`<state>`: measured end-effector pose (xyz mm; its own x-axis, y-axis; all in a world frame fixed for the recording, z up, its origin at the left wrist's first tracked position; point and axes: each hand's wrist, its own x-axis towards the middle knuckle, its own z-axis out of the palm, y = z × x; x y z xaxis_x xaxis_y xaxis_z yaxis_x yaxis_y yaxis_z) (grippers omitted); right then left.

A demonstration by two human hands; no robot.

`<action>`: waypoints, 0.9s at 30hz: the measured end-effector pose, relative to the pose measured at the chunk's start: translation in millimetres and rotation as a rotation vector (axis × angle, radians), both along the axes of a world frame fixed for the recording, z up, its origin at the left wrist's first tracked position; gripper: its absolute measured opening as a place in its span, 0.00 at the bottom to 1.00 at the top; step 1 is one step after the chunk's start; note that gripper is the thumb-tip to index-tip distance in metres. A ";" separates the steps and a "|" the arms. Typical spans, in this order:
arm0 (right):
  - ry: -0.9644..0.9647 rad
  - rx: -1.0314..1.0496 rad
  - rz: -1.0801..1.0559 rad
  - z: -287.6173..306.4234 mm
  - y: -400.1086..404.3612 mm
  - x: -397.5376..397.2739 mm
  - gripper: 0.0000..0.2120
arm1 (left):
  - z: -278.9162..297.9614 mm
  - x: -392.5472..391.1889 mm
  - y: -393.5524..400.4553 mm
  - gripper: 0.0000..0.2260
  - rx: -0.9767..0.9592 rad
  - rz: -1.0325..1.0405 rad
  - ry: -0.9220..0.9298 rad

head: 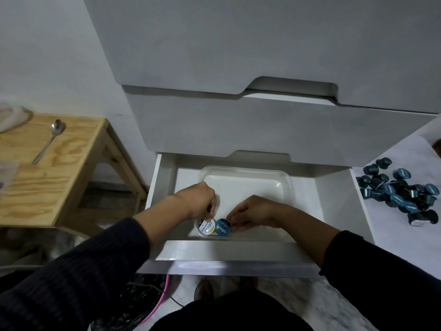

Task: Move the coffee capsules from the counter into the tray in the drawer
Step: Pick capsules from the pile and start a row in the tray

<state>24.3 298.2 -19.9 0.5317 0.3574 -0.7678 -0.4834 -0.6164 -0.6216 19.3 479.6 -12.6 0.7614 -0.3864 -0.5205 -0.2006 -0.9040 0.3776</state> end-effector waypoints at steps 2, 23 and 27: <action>-0.055 -0.018 0.020 2.7 0.2 -1.3 0.10 | 3.3 -1.9 -0.4 0.06 -0.012 0.017 -0.034; -1.786 -0.478 0.106 28.5 -2.8 -68.3 0.10 | 34.1 -81.9 -47.8 0.14 -0.094 0.552 -0.755; -1.804 -0.460 0.089 36.8 -30.9 -68.4 0.11 | 33.7 -89.7 -74.7 0.15 -0.147 0.601 -0.743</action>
